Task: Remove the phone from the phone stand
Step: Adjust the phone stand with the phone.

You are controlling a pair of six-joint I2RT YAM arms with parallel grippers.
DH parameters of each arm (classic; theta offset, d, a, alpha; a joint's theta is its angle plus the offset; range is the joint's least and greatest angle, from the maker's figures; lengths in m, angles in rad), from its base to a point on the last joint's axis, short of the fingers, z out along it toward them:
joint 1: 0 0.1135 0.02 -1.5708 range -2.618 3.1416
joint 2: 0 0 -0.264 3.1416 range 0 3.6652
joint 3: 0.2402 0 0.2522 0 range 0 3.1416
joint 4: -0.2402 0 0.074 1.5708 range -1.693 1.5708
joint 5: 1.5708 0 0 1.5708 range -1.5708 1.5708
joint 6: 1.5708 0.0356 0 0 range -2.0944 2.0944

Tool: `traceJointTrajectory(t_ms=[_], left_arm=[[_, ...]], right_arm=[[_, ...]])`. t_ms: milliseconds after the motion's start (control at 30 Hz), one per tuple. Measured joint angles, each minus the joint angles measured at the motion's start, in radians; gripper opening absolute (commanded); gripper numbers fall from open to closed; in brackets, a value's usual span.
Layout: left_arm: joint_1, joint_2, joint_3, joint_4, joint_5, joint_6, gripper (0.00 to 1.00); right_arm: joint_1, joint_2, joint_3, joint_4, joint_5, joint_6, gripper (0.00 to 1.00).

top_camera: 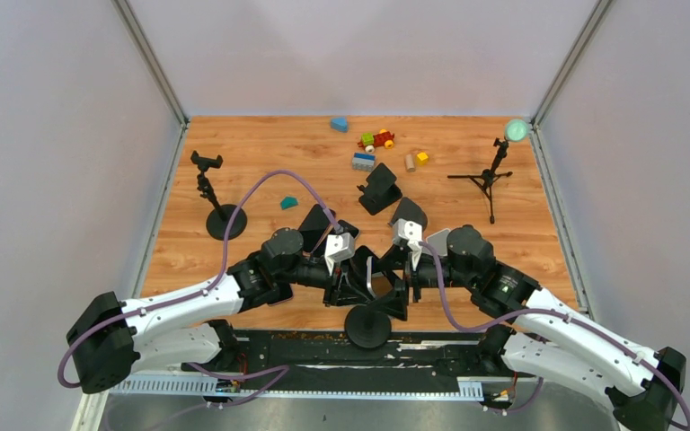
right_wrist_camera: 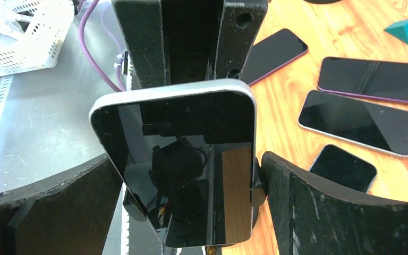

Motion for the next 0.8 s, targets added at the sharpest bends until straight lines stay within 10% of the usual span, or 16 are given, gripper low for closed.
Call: traceJointTrajectory(t_ms=[800], left_arm=[[0.0, 0.005, 0.0, 0.0, -0.002, 0.015, 0.0]], right_arm=[[0.0, -0.049, 0.011, 0.047, 0.004, -0.144, 1.0]])
